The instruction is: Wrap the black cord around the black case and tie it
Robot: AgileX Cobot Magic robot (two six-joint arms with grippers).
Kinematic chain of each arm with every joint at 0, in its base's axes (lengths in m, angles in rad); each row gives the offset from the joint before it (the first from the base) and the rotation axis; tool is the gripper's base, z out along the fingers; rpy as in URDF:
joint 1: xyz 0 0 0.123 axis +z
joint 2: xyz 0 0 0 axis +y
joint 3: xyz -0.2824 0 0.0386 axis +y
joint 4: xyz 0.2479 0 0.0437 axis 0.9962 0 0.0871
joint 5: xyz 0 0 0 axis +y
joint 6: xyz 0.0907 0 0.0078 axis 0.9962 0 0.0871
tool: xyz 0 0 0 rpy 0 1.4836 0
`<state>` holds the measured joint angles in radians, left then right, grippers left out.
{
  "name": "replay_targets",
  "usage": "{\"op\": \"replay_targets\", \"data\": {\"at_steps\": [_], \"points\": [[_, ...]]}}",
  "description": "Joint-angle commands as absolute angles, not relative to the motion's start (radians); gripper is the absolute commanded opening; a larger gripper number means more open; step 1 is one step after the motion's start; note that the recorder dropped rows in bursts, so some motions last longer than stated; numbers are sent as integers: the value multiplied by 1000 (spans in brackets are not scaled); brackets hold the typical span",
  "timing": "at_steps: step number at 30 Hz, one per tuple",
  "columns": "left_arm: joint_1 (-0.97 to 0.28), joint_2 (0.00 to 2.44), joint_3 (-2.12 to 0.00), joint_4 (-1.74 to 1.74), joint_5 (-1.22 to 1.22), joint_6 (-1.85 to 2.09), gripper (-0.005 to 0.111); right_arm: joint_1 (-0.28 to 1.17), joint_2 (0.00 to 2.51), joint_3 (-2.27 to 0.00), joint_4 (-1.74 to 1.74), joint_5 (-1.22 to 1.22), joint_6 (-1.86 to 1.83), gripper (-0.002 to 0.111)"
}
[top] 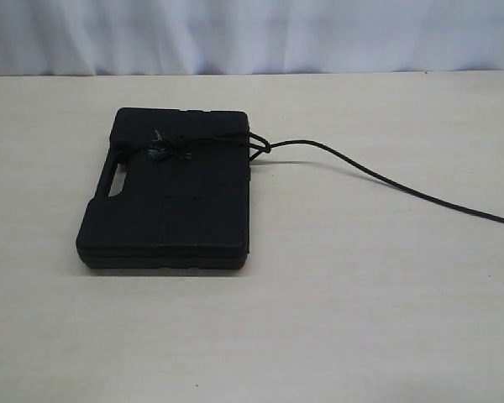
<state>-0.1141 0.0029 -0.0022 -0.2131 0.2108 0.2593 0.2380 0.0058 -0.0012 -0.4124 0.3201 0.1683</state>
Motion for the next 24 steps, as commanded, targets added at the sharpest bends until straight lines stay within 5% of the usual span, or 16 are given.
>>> {"op": "replay_targets", "data": {"at_steps": [1, 15, 24], "points": [[-105, 0, 0, -194, 202, 261, 0, 236, 0, 0, -405, 301, 170, 41], [-105, 0, 0, -194, 202, 261, 0, 232, 0, 0, -67, 301, 153, 41], [-105, 0, 0, -194, 207, 261, 0, 25, 0, 0, -20, 297, -9, 41]]}}
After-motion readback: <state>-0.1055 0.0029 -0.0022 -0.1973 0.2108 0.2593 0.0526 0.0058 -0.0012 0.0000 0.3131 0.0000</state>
